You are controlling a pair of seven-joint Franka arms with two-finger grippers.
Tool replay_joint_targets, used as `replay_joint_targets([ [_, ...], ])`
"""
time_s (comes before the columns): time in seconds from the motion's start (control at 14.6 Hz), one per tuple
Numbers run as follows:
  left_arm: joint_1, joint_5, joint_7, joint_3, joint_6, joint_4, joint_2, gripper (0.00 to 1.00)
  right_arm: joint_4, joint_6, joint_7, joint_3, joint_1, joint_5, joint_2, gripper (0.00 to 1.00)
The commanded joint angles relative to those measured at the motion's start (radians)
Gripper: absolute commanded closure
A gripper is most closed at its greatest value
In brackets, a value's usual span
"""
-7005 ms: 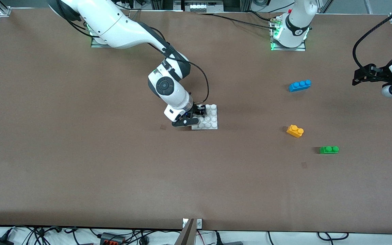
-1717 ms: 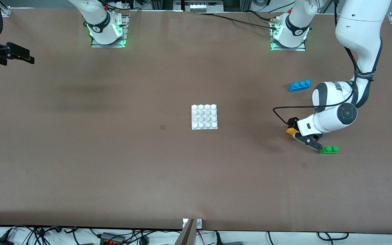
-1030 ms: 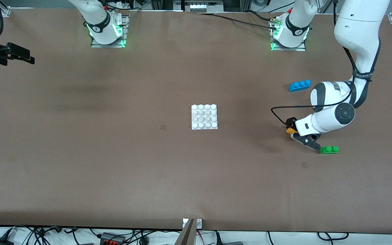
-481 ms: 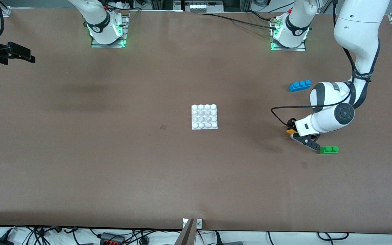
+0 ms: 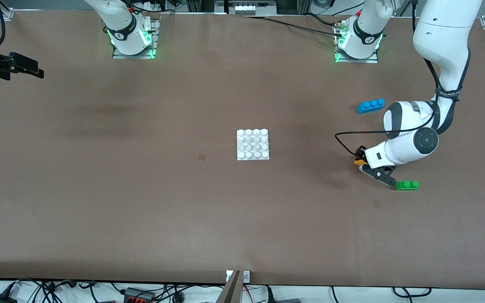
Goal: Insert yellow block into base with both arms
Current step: 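Lift the yellow brick and carry it over the white plate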
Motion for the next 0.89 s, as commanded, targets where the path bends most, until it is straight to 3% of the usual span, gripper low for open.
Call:
replay_joint_targets([
  [0.0, -0.005, -0.028, -0.049, -0.037, -0.095, 0.0, -0.059, 0.41, 0.018, -0.016, -0.006, -0.003, 0.007, 0.016, 0.009, 0.0],
  [0.34, -0.013, -0.027, -0.365, -0.195, -0.287, 0.094, -0.11, 0.41, 0.018, -0.016, -0.006, -0.003, 0.005, 0.016, 0.012, 0.0],
  [0.55, -0.019, -0.027, -0.526, -0.304, -0.291, 0.142, -0.087, 0.46, 0.018, -0.015, -0.006, -0.003, 0.002, 0.018, 0.014, 0.0],
  [0.82, -0.065, -0.031, -0.795, -0.388, -0.279, 0.226, -0.021, 0.46, 0.018, -0.015, -0.006, -0.003, 0.002, 0.018, 0.014, 0.0],
])
